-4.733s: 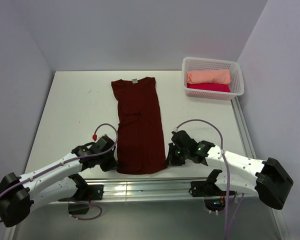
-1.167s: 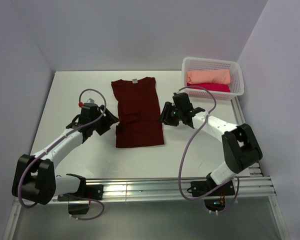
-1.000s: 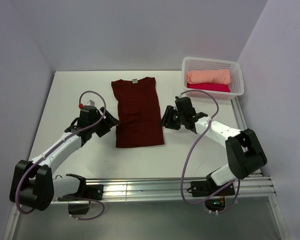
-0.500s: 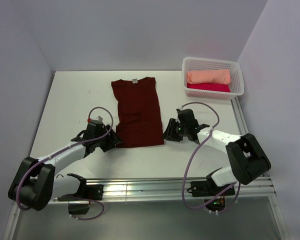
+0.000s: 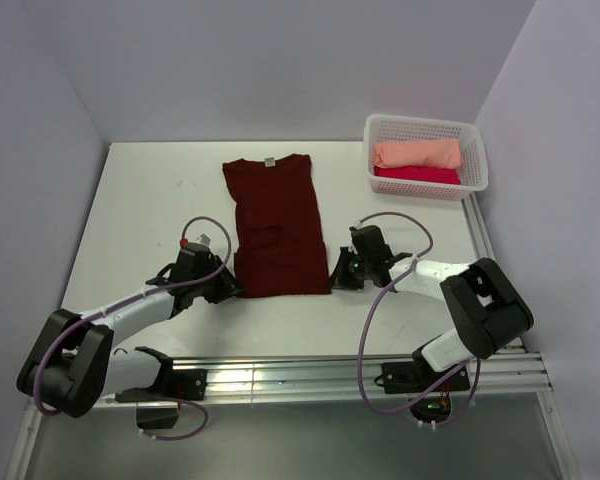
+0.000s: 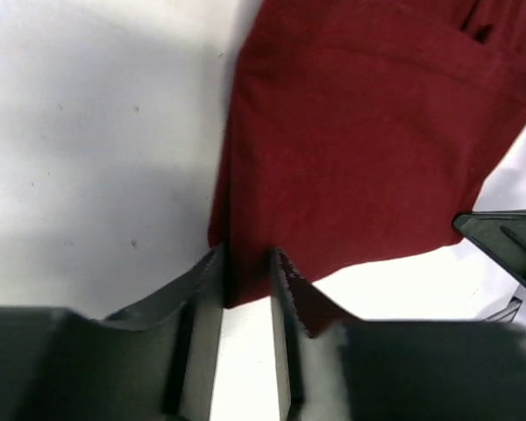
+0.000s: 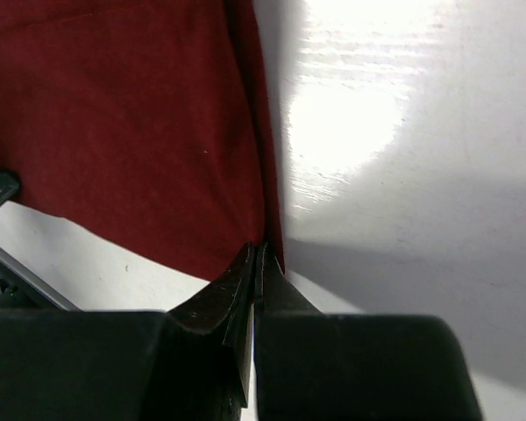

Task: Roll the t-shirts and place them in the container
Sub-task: Roll the tshirt

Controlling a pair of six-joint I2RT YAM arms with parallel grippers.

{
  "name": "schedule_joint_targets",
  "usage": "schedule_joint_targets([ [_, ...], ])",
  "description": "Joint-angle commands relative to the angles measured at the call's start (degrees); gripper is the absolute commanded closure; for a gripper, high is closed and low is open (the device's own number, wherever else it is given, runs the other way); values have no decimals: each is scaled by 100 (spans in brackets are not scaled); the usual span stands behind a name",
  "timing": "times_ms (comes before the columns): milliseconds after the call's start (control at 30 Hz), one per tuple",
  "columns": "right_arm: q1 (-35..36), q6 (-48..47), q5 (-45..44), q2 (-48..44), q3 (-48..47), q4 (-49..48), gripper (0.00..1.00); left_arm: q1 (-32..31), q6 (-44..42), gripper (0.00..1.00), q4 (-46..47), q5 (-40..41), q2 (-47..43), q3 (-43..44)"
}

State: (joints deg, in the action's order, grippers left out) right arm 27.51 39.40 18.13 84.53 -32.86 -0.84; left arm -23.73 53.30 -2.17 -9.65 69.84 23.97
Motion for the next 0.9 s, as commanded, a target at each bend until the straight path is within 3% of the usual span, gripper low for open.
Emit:
schedule_joint_targets([
  [0, 35, -2, -99, 81, 78, -118, 100, -88, -13, 71, 445, -63, 126, -129],
  [133, 44, 15, -134, 116, 183, -153, 100, -246, 31, 84, 586, -28, 284, -208],
  [233, 44, 24, -126, 160, 245, -179, 100, -369, 58, 99, 604, 42, 433, -235],
  [867, 44, -108, -389, -200, 403, 242, 100, -607, 5, 100, -486, 745, 293, -129],
])
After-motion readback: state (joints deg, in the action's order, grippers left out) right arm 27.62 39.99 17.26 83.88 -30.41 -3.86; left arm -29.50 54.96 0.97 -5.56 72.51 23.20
